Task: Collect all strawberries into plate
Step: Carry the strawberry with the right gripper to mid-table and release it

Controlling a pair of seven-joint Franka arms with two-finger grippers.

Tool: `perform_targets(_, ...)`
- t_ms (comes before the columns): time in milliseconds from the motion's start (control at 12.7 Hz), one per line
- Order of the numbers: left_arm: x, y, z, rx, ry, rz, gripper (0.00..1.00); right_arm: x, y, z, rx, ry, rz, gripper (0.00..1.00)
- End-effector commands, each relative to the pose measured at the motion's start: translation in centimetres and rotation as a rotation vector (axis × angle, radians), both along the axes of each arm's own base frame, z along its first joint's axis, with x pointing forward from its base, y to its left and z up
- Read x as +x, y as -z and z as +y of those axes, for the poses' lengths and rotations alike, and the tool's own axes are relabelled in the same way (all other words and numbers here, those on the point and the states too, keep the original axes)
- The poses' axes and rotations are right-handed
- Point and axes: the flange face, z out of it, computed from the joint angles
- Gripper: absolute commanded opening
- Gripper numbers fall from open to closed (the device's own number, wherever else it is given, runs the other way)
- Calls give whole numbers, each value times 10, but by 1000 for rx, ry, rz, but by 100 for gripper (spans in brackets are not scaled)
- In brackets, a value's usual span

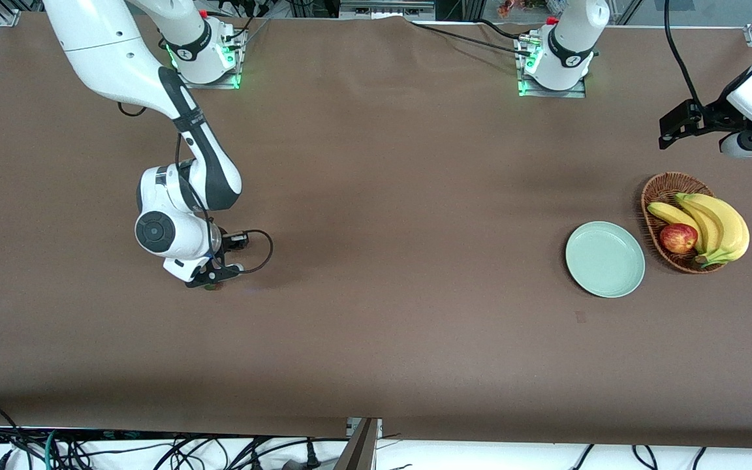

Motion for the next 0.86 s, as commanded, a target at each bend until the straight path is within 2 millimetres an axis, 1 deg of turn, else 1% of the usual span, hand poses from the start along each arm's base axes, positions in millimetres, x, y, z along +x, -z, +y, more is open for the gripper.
perform_targets(0,-2,-7,-2,-18,1,2,100,1,-30,61,12,63,-49,0)
perform_targets(79,-2,-7,-2,-18,1,2,100,-6,-23,88,0,117,-52,0)
perform_targets(236,-1,-7,-1,-18,-1,2,100,-9,-21,151,9,223,-102,0)
perform_targets(393,-1,-6,-1,-18,-1,4,100,-23,-21,231,38,331,-154,0)
perform_targets(471,-1,-7,-1,-18,-1,2,100,-24,-22,262,65,393,-181,0)
perform_targets(550,-1,-7,-1,-18,-1,2,100,-34,-23,298,98,436,-204,0)
perform_targets(629,-1,-6,-1,-19,-1,4,100,-48,-20,330,124,467,-219,0)
perform_targets(786,-1,-6,0,-19,-4,4,100,-74,-7,381,207,519,-258,0)
